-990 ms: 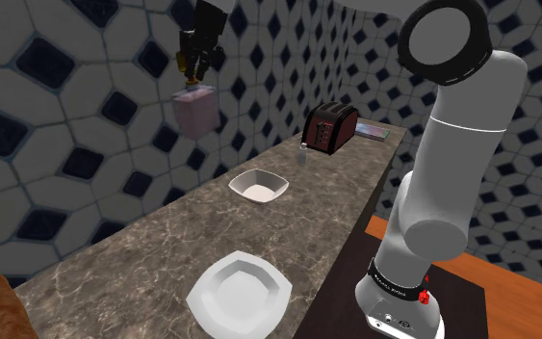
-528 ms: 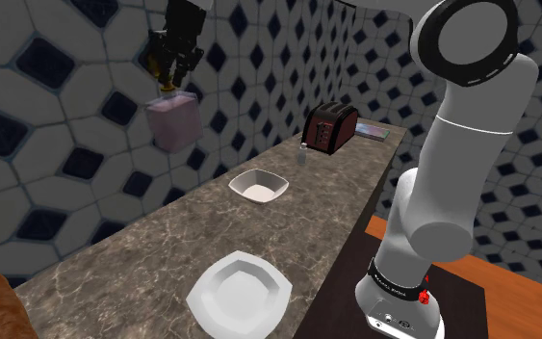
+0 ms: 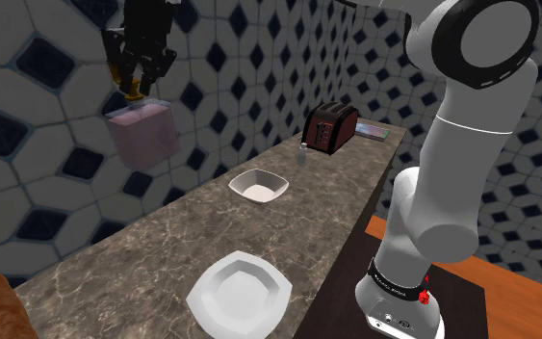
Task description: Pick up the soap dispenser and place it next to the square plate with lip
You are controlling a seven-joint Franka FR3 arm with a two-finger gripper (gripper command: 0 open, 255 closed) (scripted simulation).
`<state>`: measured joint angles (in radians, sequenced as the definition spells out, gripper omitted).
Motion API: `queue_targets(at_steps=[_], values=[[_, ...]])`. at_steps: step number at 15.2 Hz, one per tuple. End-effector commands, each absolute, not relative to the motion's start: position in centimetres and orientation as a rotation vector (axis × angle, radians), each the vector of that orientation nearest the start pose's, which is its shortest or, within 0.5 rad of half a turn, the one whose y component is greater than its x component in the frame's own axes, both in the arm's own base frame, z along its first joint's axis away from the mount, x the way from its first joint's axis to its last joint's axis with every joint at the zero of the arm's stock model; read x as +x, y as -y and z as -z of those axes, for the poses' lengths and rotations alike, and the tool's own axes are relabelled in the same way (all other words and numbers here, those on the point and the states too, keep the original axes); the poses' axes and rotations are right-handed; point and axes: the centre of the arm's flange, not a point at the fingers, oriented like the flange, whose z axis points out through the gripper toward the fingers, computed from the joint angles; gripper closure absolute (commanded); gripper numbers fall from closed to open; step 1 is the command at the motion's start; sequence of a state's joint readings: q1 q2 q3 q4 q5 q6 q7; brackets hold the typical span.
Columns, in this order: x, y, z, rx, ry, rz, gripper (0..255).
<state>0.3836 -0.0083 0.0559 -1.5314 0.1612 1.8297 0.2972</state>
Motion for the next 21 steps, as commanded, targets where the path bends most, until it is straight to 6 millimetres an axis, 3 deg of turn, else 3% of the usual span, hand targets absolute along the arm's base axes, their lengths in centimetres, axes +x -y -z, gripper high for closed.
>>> queue_targets(at_steps=[1,6,21], values=[[50.9,-28.4,-67.9,-2.857,0.177,0.331,255],[48.9,-34.8,-67.9,-2.857,0.177,0.331,255],[48.9,-34.8,-60.0,-2.857,0.177,0.331,255]])
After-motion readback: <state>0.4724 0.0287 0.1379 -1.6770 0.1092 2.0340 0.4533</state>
